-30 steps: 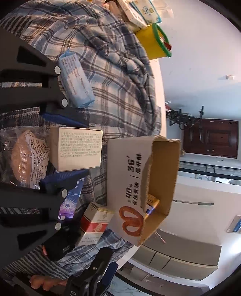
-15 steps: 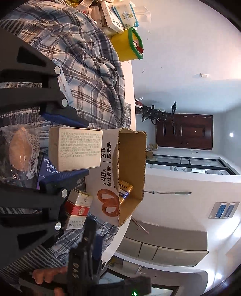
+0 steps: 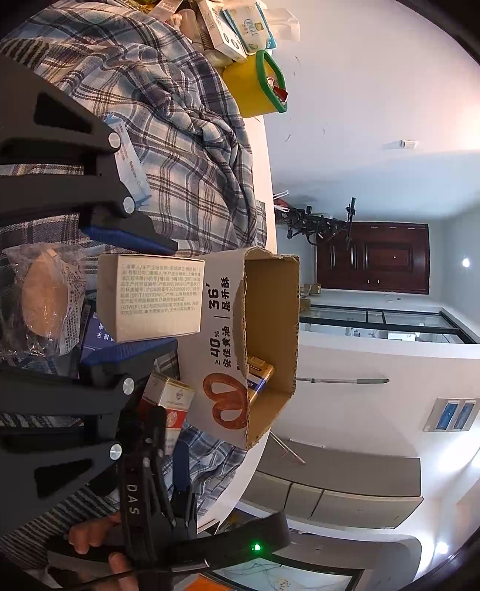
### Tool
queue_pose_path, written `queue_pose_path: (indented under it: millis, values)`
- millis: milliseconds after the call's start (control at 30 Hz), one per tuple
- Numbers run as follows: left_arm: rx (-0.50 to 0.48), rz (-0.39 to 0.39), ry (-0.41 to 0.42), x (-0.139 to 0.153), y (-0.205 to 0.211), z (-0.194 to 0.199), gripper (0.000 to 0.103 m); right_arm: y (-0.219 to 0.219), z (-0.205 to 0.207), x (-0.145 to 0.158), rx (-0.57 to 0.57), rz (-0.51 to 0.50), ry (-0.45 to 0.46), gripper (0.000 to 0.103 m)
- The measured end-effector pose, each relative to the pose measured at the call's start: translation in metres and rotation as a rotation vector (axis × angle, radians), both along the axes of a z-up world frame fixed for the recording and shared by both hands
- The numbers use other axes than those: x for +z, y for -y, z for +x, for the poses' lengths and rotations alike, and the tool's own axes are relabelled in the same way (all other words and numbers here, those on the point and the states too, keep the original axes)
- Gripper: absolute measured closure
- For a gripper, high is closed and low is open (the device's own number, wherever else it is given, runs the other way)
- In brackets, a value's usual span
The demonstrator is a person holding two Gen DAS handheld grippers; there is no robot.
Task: Organize objects
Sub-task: 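Grasp the red-and-white cigarette pack with the right gripper while the left holds the white box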
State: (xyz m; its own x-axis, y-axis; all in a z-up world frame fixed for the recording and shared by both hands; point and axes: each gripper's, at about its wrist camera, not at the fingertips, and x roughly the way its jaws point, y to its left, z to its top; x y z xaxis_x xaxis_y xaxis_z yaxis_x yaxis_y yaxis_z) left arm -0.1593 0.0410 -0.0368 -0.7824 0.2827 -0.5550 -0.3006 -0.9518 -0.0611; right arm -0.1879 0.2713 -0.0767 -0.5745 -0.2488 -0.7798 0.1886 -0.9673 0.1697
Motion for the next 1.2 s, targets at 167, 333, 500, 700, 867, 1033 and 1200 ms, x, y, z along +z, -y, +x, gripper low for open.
queue_pose_path:
  millis: [167,333,500,700,867,1033,1200]
  values:
    - [-0.002,-0.003,0.0,0.0,-0.001,0.0,0.056,0.016,0.005,-0.001,0.062,0.049,-0.007,0.029]
    - [-0.002,-0.004,0.007,-0.002,-0.001,-0.001,0.056,0.022,0.008,-0.001,0.083,0.078,-0.021,0.03]
    - [-0.005,-0.007,0.008,-0.002,-0.001,-0.001,0.056,0.012,-0.003,-0.003,0.043,0.028,0.002,0.03]
    - [-0.004,-0.007,0.009,-0.002,-0.002,-0.001,0.056,0.021,-0.005,-0.009,0.081,0.06,0.023,0.037]
    - [-0.005,-0.008,0.008,-0.002,-0.002,-0.001,0.056,0.016,0.008,0.003,0.033,0.079,-0.05,0.039]
    - [-0.009,-0.01,0.008,-0.002,-0.003,-0.001,0.056,0.0,0.016,0.017,-0.029,0.001,-0.075,0.041]
    - [-0.01,-0.011,0.009,-0.003,-0.003,-0.002,0.056,0.006,0.01,0.006,0.075,-0.081,0.041,0.041]
